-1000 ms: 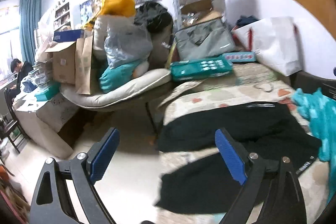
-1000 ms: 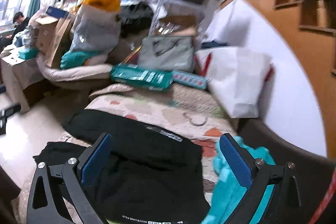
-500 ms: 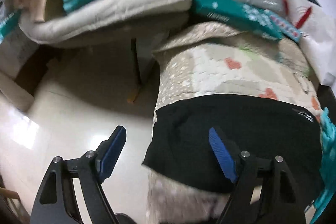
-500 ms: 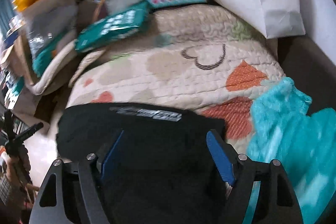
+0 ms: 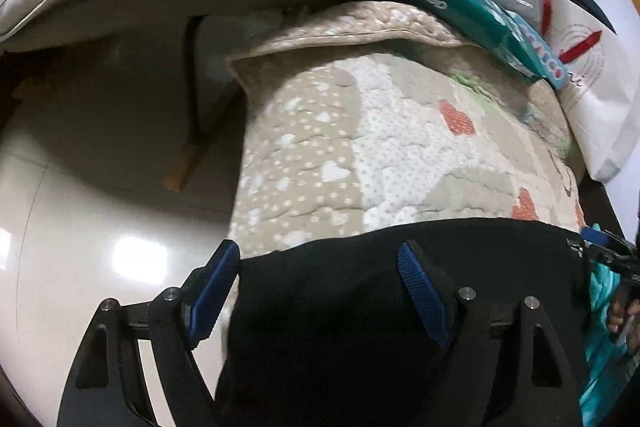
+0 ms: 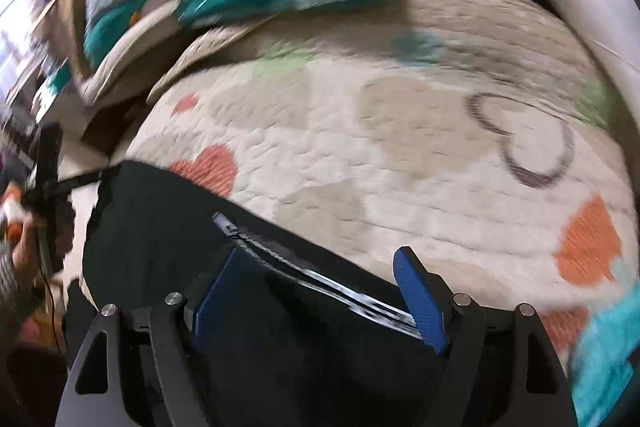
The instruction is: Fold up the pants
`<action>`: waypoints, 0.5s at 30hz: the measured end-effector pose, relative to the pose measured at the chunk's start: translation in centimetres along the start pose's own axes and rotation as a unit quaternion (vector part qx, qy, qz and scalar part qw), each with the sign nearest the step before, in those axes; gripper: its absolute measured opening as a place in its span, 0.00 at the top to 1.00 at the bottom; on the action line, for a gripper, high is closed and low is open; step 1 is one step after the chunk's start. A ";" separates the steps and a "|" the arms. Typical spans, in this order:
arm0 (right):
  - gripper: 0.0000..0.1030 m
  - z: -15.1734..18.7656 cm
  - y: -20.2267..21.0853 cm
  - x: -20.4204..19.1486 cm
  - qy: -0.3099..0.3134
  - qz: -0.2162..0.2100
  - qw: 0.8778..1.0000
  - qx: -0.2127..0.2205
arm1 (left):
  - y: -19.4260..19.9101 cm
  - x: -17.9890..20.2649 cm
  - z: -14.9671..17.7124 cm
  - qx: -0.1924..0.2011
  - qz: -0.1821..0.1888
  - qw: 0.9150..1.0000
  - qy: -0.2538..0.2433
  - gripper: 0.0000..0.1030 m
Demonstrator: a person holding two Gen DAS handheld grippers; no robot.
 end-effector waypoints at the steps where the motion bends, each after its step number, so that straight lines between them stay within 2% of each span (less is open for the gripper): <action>1: 0.19 0.1 -0.5 -0.3 0.009 0.002 1.000 -0.005 | -0.1 0.1 -0.1 -0.003 0.000 1.000 -0.005 0.21; 2: 0.21 0.3 -1.2 -0.8 0.022 0.005 1.000 -0.013 | -0.1 0.3 -0.2 -0.007 0.005 1.000 -0.007 0.33; 3: 0.35 0.4 -1.5 -1.1 0.028 0.006 0.999 -0.015 | 0.0 0.5 -0.4 -0.013 0.028 1.000 -0.001 0.52; 4: 0.44 0.4 -1.7 -1.4 0.027 0.001 1.000 -0.016 | 0.3 0.9 -0.5 -0.010 0.029 1.000 -0.004 0.59; 5: 0.56 0.4 -1.6 -1.4 0.019 -0.003 1.000 -0.014 | 0.6 1.2 -0.5 -0.009 0.035 0.999 -0.013 0.82; 6: 0.73 0.4 -1.2 -1.3 0.010 -0.005 1.000 -0.007 | 0.9 1.7 -0.5 -0.008 0.036 0.999 -0.023 0.88; 8: 0.84 0.3 -0.3 -1.0 -0.014 -0.022 1.000 -0.002 | 1.6 2.6 -0.6 -0.005 0.031 0.999 -0.042 0.89; 9: 0.87 0.3 0.1 -1.1 -0.017 -0.023 1.000 0.001 | 2.1 3.0 -0.7 0.000 0.026 0.998 -0.051 0.89; 15: 0.90 1.1 4.1 -3.9 0.001 -0.004 1.000 0.022 | 7.2 4.6 -1.1 0.042 0.015 0.997 -0.061 0.89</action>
Point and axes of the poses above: each gripper's, at about its wrist camera, not at the fingertips, and y roughly against the way its jaws point, x to its right, z to its underside, the point moved 2 cm from there along -y, roughly the way its jaws point, and after that the axes turned 10 degrees about x, right-handed, at the moved point
